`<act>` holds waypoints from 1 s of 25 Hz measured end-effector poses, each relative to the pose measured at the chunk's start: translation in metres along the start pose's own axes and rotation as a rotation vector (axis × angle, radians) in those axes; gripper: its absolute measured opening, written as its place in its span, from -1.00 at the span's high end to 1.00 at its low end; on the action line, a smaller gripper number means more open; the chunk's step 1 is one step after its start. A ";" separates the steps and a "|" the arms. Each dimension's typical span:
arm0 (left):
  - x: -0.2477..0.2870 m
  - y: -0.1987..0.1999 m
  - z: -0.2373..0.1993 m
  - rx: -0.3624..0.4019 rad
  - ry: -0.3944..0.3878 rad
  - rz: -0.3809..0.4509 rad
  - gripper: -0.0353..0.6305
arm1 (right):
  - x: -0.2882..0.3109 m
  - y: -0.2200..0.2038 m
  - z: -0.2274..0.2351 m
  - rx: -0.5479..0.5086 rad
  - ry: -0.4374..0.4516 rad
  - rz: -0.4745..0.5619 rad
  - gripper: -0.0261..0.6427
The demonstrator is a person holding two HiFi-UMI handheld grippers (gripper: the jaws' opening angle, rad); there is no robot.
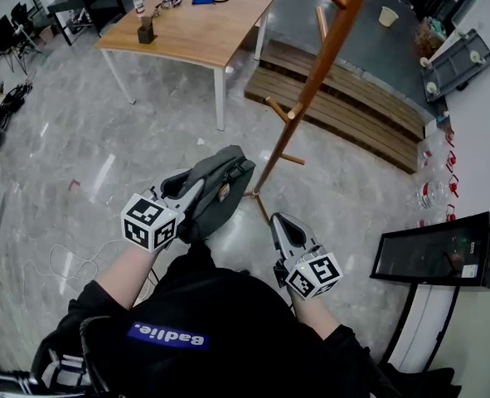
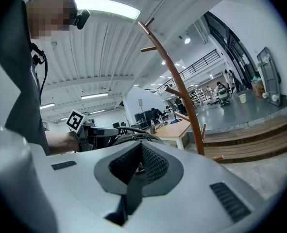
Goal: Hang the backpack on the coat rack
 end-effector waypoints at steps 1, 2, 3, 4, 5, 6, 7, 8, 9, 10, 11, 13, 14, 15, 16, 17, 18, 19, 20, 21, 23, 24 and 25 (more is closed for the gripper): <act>0.002 0.003 -0.007 0.000 0.005 0.004 0.57 | 0.004 0.002 0.002 -0.004 -0.006 0.000 0.93; 0.004 0.007 -0.015 0.000 0.007 0.009 0.57 | 0.007 0.005 0.005 -0.008 -0.015 0.000 0.93; 0.007 0.010 -0.024 -0.002 0.007 0.013 0.57 | 0.011 0.007 0.007 -0.010 -0.027 0.000 0.93; 0.009 0.014 -0.034 -0.002 0.004 0.018 0.57 | 0.016 0.009 0.009 -0.012 -0.042 0.001 0.93; 0.012 0.018 -0.045 -0.003 -0.002 0.020 0.57 | 0.022 0.012 0.012 -0.014 -0.059 0.002 0.93; 0.016 0.022 -0.056 -0.006 -0.010 0.022 0.57 | 0.029 0.015 0.014 -0.015 -0.076 0.003 0.93; 0.021 0.025 -0.067 -0.009 -0.022 0.023 0.57 | 0.036 0.018 0.017 -0.015 -0.096 0.005 0.93; 0.025 0.028 -0.078 -0.012 -0.036 0.022 0.57 | 0.043 0.022 0.019 -0.012 -0.118 0.009 0.93; 0.030 0.031 -0.088 -0.014 -0.051 0.021 0.57 | 0.050 0.026 0.021 -0.010 -0.141 0.017 0.93; 0.035 0.035 -0.097 -0.013 -0.066 0.019 0.57 | 0.058 0.031 0.023 -0.010 -0.163 0.026 0.93; 0.039 0.038 -0.107 -0.009 -0.080 0.017 0.57 | 0.065 0.035 0.025 -0.012 -0.185 0.035 0.93; 0.052 0.046 -0.127 0.004 -0.112 0.010 0.57 | 0.080 0.043 0.032 -0.011 -0.237 0.050 0.93; 0.059 0.050 -0.137 0.010 -0.129 0.005 0.57 | 0.086 0.046 0.036 -0.005 -0.268 0.056 0.93; 0.066 0.054 -0.147 0.016 -0.146 -0.001 0.57 | 0.092 0.049 0.039 0.003 -0.300 0.061 0.93; 0.073 0.059 -0.156 0.021 -0.163 -0.006 0.57 | 0.096 0.051 0.043 0.009 -0.330 0.068 0.93; 0.079 0.064 -0.164 0.029 -0.179 -0.010 0.57 | 0.101 0.055 0.045 0.010 -0.356 0.077 0.93; 0.085 0.069 -0.171 0.039 -0.193 -0.014 0.57 | 0.105 0.058 0.047 0.005 -0.378 0.087 0.93; 0.091 0.075 -0.178 0.052 -0.206 -0.016 0.57 | 0.109 0.062 0.050 -0.004 -0.397 0.096 0.93; 0.097 0.082 -0.184 0.066 -0.217 -0.018 0.57 | 0.112 0.066 0.054 -0.012 -0.414 0.103 0.93; 0.103 0.089 -0.188 0.079 -0.226 -0.020 0.57 | 0.115 0.071 0.058 -0.018 -0.428 0.108 0.93; 0.116 0.105 -0.195 0.104 -0.238 -0.022 0.57 | 0.116 0.081 0.067 -0.031 -0.445 0.115 0.93; 0.121 0.113 -0.198 0.115 -0.242 -0.022 0.57 | 0.117 0.087 0.072 -0.039 -0.448 0.121 0.93; 0.127 0.122 -0.201 0.125 -0.245 -0.020 0.57 | 0.117 0.093 0.077 -0.049 -0.447 0.128 0.93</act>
Point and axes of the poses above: the fingertips, and each gripper's own axes: x forward along the fingers, z to its right, y out of its top, the point moved 7 cm from there along -x, backward along the fingers, and after that the axes turned 10 degrees about -y, right-handed, at the moved point
